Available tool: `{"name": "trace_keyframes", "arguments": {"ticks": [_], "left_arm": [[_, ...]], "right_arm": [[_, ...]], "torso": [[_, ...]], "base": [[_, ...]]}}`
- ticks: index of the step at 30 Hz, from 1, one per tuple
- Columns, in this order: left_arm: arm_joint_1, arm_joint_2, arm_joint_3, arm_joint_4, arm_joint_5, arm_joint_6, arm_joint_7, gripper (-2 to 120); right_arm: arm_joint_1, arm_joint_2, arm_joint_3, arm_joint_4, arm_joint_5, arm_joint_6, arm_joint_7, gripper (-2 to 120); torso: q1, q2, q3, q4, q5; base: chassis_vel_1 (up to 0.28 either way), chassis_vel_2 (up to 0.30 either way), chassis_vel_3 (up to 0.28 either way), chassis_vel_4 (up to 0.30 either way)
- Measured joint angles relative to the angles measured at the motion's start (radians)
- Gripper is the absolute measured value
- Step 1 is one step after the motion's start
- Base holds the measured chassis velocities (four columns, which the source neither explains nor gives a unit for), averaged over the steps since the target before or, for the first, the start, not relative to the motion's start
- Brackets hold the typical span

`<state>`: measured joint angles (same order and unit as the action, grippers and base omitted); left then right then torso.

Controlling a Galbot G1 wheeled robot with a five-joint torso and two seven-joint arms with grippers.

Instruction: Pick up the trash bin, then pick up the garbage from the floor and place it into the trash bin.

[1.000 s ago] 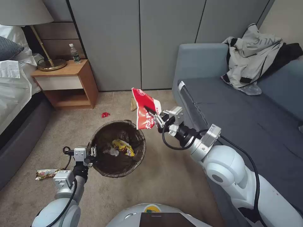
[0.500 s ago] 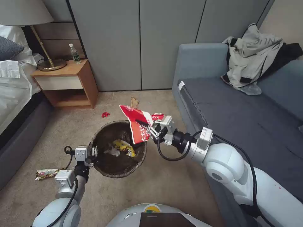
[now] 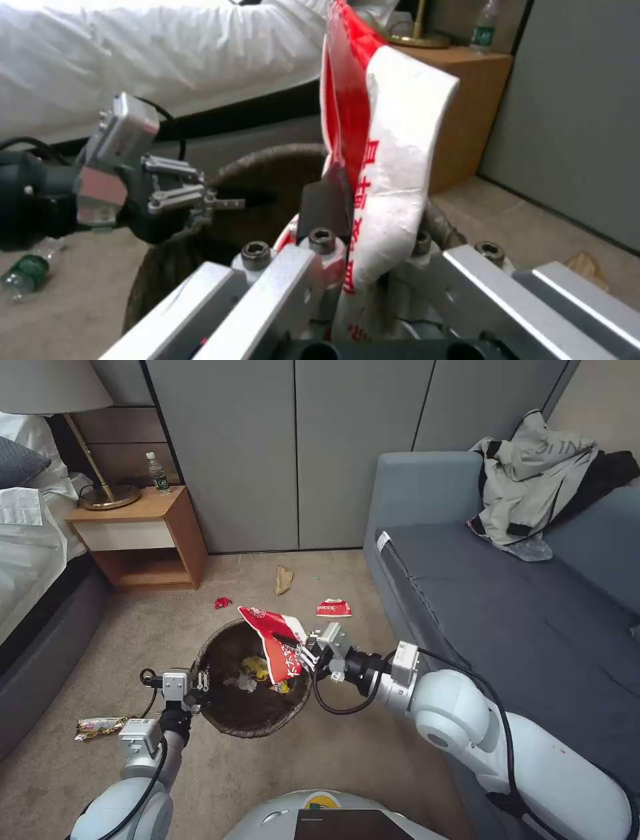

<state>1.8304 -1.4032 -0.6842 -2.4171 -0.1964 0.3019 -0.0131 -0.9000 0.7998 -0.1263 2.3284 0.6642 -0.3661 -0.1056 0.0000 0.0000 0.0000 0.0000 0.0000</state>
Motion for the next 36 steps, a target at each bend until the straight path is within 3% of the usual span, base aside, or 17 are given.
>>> {"name": "trace_keyframes", "arguments": {"ticks": [16,19,36], "left_arm": [[-0.008,0.008,0.0,0.009,-0.005,0.001,0.004,0],[-0.01,0.008,-0.001,0.012,-0.008,0.001,0.004,0],[-0.02,0.013,-0.002,0.023,-0.017,0.001,0.005,0]], "right_arm": [[0.124,0.021,-0.148,-0.084,-0.014,-0.021,0.04,2],[0.146,0.024,-0.169,-0.091,-0.017,-0.043,0.047,17],[0.172,0.034,-0.195,-0.098,-0.014,-0.06,0.072,76]], "torso": [[0.0,0.0,0.0,0.0,0.0],[0.0,0.0,0.0,0.0,0.0],[0.0,0.0,0.0,0.0,0.0]], "base": [[0.0,0.0,0.0,0.0],[0.0,0.0,0.0,0.0],[0.0,0.0,0.0,0.0]]}}
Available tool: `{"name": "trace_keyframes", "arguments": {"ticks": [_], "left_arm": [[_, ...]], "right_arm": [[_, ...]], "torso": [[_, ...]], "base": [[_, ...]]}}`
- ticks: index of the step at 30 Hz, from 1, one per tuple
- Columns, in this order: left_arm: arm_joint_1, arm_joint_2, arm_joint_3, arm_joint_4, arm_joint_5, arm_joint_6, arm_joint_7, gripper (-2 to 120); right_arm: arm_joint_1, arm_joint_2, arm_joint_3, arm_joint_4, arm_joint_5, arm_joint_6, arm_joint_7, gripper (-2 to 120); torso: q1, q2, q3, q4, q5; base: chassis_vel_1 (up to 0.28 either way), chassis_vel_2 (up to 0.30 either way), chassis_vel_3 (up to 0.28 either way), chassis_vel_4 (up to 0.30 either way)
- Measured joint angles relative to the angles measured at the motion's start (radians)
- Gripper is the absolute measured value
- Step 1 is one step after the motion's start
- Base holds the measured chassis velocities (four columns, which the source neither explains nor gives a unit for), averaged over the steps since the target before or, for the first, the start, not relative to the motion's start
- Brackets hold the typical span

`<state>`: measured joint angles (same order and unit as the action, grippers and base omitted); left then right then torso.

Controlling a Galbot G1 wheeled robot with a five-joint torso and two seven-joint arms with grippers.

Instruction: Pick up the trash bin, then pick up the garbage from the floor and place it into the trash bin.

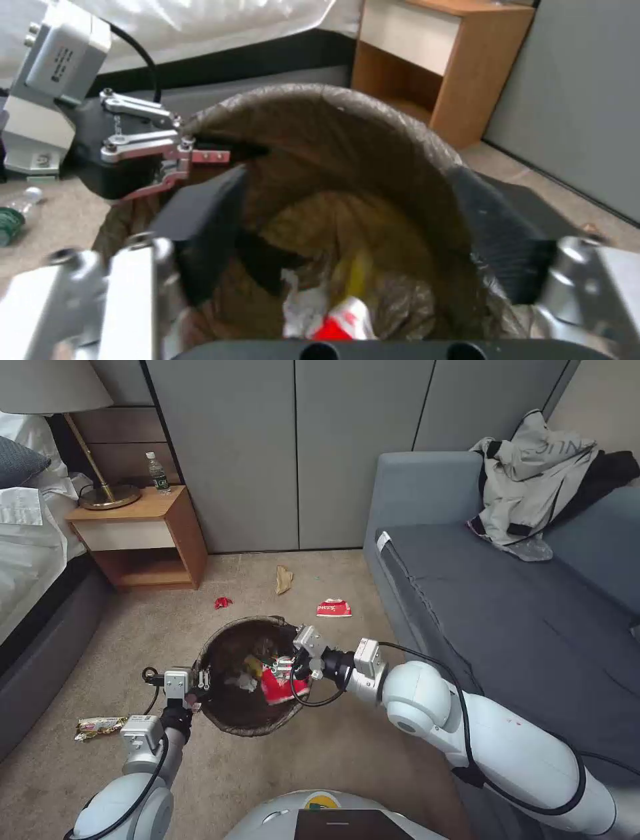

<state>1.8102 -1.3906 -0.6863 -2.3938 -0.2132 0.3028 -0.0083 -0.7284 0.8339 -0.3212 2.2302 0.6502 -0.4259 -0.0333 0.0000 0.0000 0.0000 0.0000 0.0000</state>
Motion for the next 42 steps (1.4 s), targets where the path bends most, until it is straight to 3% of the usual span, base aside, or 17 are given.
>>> {"name": "trace_keyframes", "arguments": {"ticks": [6,8,20,30,39,42], "left_arm": [[-0.001,0.0,-0.001,0.003,-0.001,-0.001,0.0,0],[-0.002,0.0,-0.001,0.003,-0.001,-0.001,0.0,0],[-0.002,-0.001,-0.001,0.003,-0.002,-0.001,0.0,0],[-0.004,-0.003,-0.005,0.004,-0.001,-0.002,-0.001,0],[-0.004,-0.006,-0.01,0.003,-0.007,-0.003,-0.004,0],[-0.003,-0.011,-0.013,0.001,-0.013,-0.004,-0.009,0]], "right_arm": [[-0.004,-0.001,0.003,0.007,0.0,0.001,0.0,97],[-0.005,0.0,0.004,0.011,0.002,0.001,0.001,99],[-0.005,0.003,0.043,0.062,0.093,0.005,0.059,100],[-0.095,-0.027,0.187,0.104,0.125,0.049,0.065,100],[-0.242,-0.032,0.274,0.104,0.046,0.119,0.11,100],[-0.321,-0.006,0.303,0.084,-0.046,0.173,0.146,100]], "torso": [[0.0,0.0,0.0,0.0,0.0],[0.0,0.0,0.0,0.0,0.0],[0.0,0.0,0.0,0.0,0.0],[0.0,0.0,0.0,0.0,0.0001],[0.0,0.0,0.0,-0.0001,0.0001],[0.0,0.0,0.0,0.0,0.0001]], "base": [[0.0,0.0,0.0,0.0],[0.0,0.0,0.0,0.0],[0.0,0.0,0.0,0.0],[0.0,0.0,0.0,0.0],[0.0,0.0,0.0,0.0],[0.0,0.0,0.0,0.0]]}}
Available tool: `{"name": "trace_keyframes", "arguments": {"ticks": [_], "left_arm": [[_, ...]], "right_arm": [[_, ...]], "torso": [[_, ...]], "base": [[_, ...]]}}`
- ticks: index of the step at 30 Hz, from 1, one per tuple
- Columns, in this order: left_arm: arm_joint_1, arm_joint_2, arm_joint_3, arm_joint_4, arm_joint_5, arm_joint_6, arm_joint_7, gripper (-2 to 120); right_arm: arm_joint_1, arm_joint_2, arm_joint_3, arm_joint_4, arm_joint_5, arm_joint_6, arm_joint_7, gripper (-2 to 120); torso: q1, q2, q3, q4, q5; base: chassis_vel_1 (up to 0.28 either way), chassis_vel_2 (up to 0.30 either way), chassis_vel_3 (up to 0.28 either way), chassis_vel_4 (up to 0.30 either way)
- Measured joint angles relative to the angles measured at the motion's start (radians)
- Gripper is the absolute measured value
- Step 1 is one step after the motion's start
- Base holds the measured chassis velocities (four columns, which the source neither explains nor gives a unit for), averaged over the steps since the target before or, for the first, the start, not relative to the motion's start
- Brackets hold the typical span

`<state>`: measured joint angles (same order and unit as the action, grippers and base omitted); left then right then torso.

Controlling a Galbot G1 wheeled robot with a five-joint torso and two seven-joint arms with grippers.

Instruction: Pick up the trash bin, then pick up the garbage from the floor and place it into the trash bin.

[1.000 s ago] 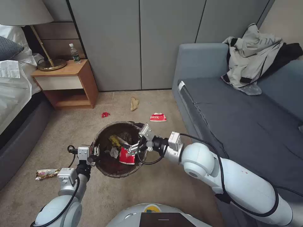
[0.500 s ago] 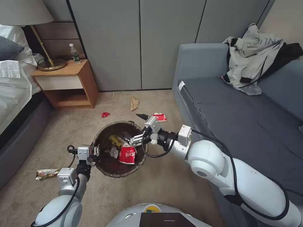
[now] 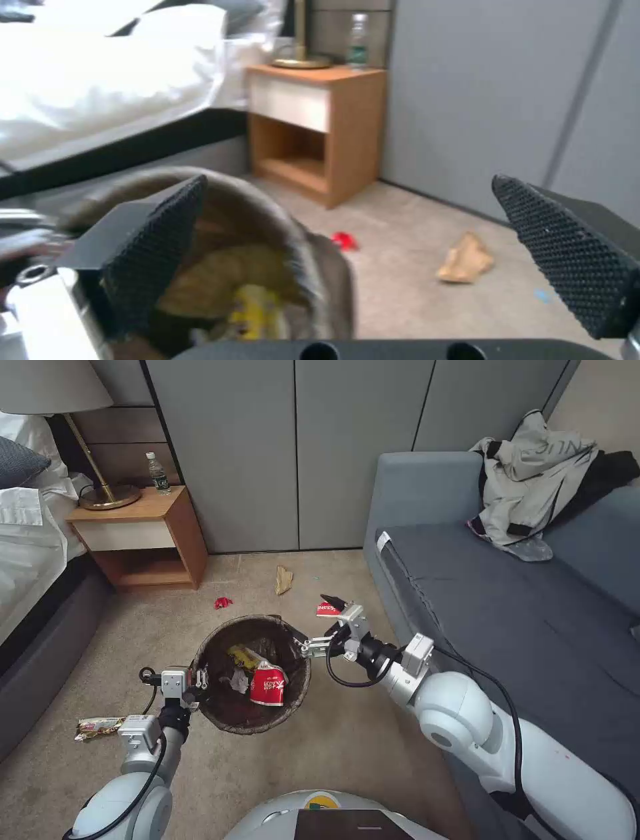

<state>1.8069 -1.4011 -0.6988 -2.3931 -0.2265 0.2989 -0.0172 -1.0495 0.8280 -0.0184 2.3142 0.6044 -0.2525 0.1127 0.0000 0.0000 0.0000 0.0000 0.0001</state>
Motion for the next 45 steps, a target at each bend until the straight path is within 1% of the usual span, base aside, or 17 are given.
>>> {"name": "trace_keyframes", "arguments": {"ticks": [2,6,7,10,11,14,15,18,19,20,21,22,25,26,30,35,45], "left_arm": [[0.001,-0.001,-0.001,-0.002,-0.001,0.0,-0.001,0],[0.004,-0.004,-0.005,-0.006,-0.003,-0.002,-0.001,0],[0.004,-0.004,-0.005,-0.006,-0.003,-0.002,-0.001,0],[0.006,-0.005,-0.009,-0.007,-0.005,-0.005,-0.003,0],[0.006,-0.005,-0.009,-0.007,-0.005,-0.005,-0.003,0],[0.009,-0.005,-0.013,-0.008,-0.005,-0.008,-0.003,0],[0.01,-0.005,-0.015,-0.01,-0.006,-0.009,-0.003,0],[0.011,-0.005,-0.016,-0.01,-0.006,-0.009,-0.003,0],[0.013,-0.005,-0.017,-0.01,-0.008,-0.009,-0.003,0],[0.013,-0.006,-0.018,-0.011,-0.008,-0.009,-0.003,0],[0.013,-0.006,-0.018,-0.011,-0.008,-0.009,-0.003,0],[0.013,-0.006,-0.018,-0.011,-0.01,-0.01,-0.003,0],[0.013,-0.007,-0.018,-0.011,-0.012,-0.01,-0.003,0],[0.013,-0.007,-0.018,-0.011,-0.012,-0.01,-0.003,0],[0.013,-0.009,-0.019,-0.011,-0.013,-0.011,-0.005,0],[0.015,-0.01,-0.021,-0.01,-0.013,-0.01,-0.006,0],[0.015,-0.013,-0.02,-0.011,-0.016,-0.002,-0.005,0]], "right_arm": [[-0.022,0.009,0.011,-0.005,-0.026,0.012,0.01,100],[-0.137,0.065,0.067,-0.038,-0.171,0.082,0.045,100],[-0.137,0.065,0.067,-0.038,-0.171,0.082,0.045,100],[-0.191,0.11,0.089,-0.061,-0.246,0.118,0.088,100],[-0.191,0.11,0.089,-0.061,-0.246,0.118,0.088,100],[-0.242,0.158,0.124,-0.079,-0.298,0.137,0.111,100],[-0.266,0.178,0.142,-0.084,-0.318,0.146,0.112,100],[-0.279,0.187,0.151,-0.086,-0.328,0.15,0.111,100],[-0.318,0.213,0.179,-0.091,-0.358,0.169,0.109,100],[-0.341,0.23,0.195,-0.094,-0.378,0.187,0.107,100],[-0.341,0.23,0.195,-0.094,-0.378,0.187,0.107,100],[-0.37,0.25,0.213,-0.1,-0.406,0.204,0.103,100],[-0.444,0.305,0.259,-0.111,-0.476,0.252,0.09,100],[-0.444,0.305,0.259,-0.111,-0.476,0.252,0.09,100],[-0.522,0.356,0.309,-0.12,-0.518,0.295,0.082,100],[-0.572,0.393,0.359,-0.125,-0.527,0.322,0.069,100],[-0.59,0.412,0.38,-0.129,-0.529,0.332,0.063,100]], "torso": [[0.0,0.0,0.0,0.0,0.0001],[0.0,0.0,0.0,-0.0003,0.0],[0.0,0.0,0.0,-0.0003,0.0],[0.0,0.0,0.0,-0.0001,0.0],[0.0,0.0,0.0,-0.0001,0.0],[0.0,0.0,0.0,0.0002,-0.0002],[0.0,0.0,0.0,0.0,-0.0001],[0.0,0.0,0.0,0.0001,-0.0001],[0.0,0.0,0.0,-0.0003,-0.0001],[0.0,0.0,0.0,0.0004,-0.0003],[0.0,0.0,0.0,0.0004,-0.0003],[0.0,0.0,0.0,-0.0001,-0.0002],[0.0,0.0,0.0,-0.0003,-0.0003],[0.0,0.0,0.0,-0.0003,-0.0003],[0.0,0.0,0.0,-0.0001,-0.0002],[0.0,0.0,0.0,0.0,-0.0002],[0.0,0.0,0.0,0.0,-0.0001]], "base": [[0.0,0.0,0.0,0.0],[0.0,0.0,0.0,0.0],[0.0,0.0,0.0,0.0],[0.0,0.0,0.0,0.0],[0.0,0.0,0.0,0.0],[0.0,0.0,0.0,0.0],[0.0,0.0,0.0,0.0],[0.0,0.0,0.0,0.0],[0.0,0.0,0.0,0.0],[0.0,0.0,0.0,0.0],[0.0,0.0,0.0,0.0],[0.0,0.0,0.0,0.0],[0.0,0.0,0.0,0.0],[0.0,0.0,0.0,0.0],[0.0,0.0,0.0,0.0],[0.0,0.0,0.0,0.0],[0.0,0.0,0.0,0.0]]}}
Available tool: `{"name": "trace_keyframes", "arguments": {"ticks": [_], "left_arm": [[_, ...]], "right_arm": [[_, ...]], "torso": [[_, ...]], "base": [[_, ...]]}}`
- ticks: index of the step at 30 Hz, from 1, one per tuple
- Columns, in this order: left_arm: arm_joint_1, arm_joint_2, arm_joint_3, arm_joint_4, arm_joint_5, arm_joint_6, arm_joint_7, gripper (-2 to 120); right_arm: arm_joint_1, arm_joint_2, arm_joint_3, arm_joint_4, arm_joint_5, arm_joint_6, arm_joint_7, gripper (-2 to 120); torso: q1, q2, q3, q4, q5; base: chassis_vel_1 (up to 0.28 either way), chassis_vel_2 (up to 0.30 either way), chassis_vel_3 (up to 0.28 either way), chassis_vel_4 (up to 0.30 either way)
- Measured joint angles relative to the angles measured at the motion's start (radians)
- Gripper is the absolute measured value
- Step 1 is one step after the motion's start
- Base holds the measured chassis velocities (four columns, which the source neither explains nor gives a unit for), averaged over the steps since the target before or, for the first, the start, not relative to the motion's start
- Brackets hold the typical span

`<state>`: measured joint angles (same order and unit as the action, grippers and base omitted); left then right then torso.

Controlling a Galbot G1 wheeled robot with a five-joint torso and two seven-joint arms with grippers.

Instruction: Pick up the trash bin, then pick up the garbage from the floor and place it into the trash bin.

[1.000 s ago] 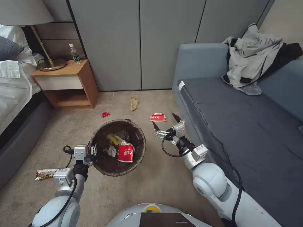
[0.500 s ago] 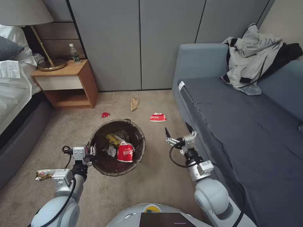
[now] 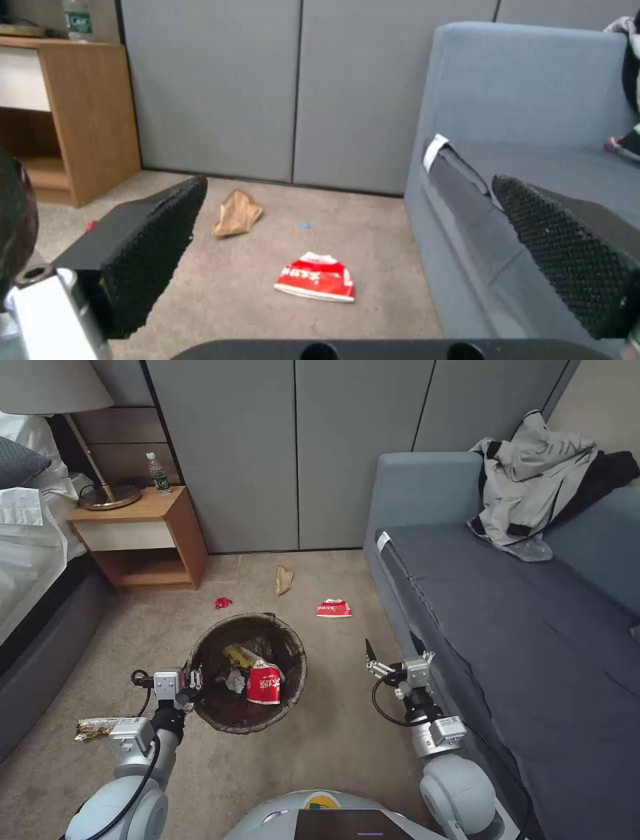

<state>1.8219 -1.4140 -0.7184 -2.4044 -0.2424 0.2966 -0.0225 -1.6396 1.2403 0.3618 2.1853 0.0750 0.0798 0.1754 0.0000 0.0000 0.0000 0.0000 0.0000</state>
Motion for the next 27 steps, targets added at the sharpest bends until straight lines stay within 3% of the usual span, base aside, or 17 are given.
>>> {"name": "trace_keyframes", "arguments": {"ticks": [27], "left_arm": [[-0.004,0.0,0.0,0.006,0.002,0.001,-0.001,0]], "right_arm": [[0.012,-0.001,0.0,-0.014,0.014,-0.011,0.006,100]], "torso": [[0.0,0.0,0.0,0.0,0.0]], "base": [[0.001,0.003,0.002,0.004]]}}
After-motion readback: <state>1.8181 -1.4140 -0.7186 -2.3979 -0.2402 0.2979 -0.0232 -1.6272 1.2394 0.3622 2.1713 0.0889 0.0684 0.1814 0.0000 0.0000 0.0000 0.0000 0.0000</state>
